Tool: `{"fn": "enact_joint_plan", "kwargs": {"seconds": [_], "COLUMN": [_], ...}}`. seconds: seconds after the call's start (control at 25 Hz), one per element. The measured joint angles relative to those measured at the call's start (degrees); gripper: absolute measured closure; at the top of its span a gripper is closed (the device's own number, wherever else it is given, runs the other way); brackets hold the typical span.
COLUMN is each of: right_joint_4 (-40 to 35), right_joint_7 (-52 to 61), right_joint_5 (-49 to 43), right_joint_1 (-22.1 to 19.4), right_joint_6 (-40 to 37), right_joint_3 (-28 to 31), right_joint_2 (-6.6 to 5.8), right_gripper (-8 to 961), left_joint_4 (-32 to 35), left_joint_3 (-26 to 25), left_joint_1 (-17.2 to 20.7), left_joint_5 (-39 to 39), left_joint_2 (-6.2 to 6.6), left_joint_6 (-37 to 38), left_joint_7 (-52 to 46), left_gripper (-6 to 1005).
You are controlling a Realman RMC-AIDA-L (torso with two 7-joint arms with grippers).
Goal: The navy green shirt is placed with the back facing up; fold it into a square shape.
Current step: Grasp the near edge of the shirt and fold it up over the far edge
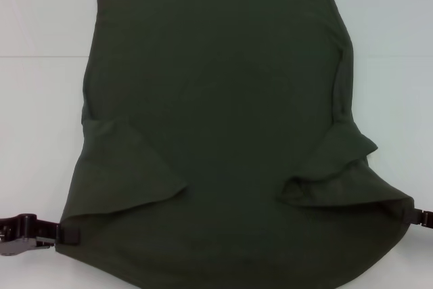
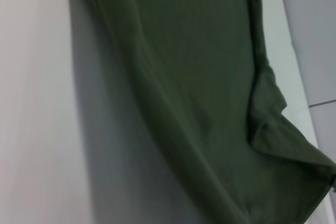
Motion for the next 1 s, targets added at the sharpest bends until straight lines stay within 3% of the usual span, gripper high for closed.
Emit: {"fn": "enact_joint_plan", "kwargs": {"seconds": [0.36, 0.6, 0.8, 1.0], "right_joint_4": [2.1, 2.2, 3.9, 4.7], "right_joint_7": [-3.7, -5.6, -9.9, -12.1], "right_joint_5": [1.5, 1.3, 0.3, 0.2], "right_joint_1": [-1.2, -1.7, -2.0, -1.8], "right_joint_6": [-2.1, -4.4, -8.2, -10.8], "right_joint_3": [0.8, 0.7, -0.2, -4.5], "right_joint_2": [-0.92, -1.57, -3.29, -3.71], "right_gripper": [930, 931, 931, 931], "left_joint_4": [-0.5, -2.4, -4.3, -4.5], "left_joint_3": [-1.3, -1.4, -1.0, 1.7], "left_joint_1": [1.6, 2.8, 3.1, 2.8], "left_joint_5": [-0.1, 0.1, 0.4, 0.9], "left_joint_2": [0.21, 1.41, 2.71, 2.99], "left_joint_6": [2.2, 4.6, 6.5, 9.1], "left_joint_7": [-0.5, -0.6, -0.8, -1.2], "left_gripper": [906, 901, 897, 892]}}
